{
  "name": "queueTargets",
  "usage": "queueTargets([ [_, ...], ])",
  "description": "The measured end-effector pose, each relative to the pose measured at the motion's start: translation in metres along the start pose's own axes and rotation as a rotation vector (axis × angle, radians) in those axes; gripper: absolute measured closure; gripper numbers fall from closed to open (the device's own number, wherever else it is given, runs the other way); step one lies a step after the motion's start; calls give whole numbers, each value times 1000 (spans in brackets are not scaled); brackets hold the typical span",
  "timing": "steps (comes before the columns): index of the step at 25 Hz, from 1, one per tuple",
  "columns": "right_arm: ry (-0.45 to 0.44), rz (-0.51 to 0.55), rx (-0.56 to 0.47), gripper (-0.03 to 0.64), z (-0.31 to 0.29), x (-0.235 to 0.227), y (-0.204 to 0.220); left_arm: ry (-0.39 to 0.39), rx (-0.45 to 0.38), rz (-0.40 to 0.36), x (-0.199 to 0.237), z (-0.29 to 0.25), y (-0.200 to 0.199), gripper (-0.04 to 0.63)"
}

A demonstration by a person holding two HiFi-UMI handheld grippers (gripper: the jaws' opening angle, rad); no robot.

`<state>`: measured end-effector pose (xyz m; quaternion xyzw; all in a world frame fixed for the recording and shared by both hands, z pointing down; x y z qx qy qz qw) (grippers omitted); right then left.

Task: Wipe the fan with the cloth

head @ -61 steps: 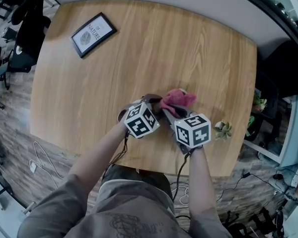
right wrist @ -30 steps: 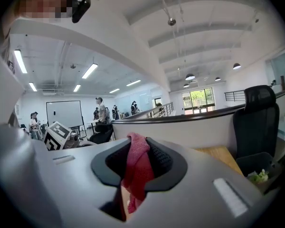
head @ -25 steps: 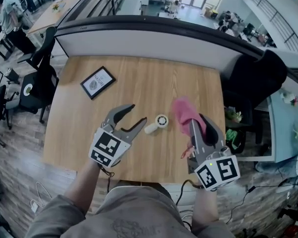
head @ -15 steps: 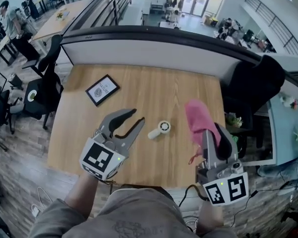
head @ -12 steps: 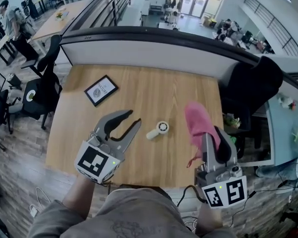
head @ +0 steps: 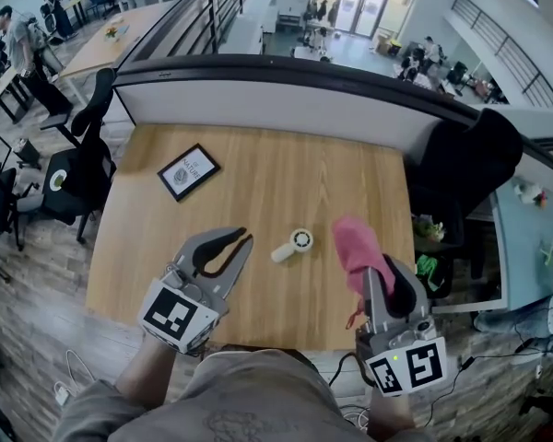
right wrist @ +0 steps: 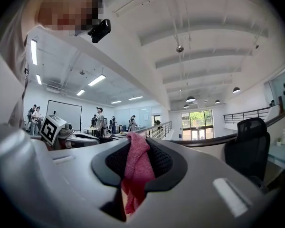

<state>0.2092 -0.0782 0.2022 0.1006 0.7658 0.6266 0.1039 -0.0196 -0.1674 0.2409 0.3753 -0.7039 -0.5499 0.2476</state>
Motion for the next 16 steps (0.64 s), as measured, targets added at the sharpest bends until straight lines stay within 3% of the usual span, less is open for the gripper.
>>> queueTargets([
  [4, -24, -16, 42, 548, -4, 8, 18, -16, -13, 33, 1, -2, 9, 594],
  [16, -22, -24, 53, 548, -11, 8, 21, -10, 36, 8, 4, -7, 13, 594],
])
Point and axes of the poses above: the fingertips, and each gripper's own axes: z backward along the fingers, x to its left, y out of its underside, the point moved 5 cm from there along z, backward along the fingers, and after that the axes turned 10 degrees about x, right-handed, at the moved point
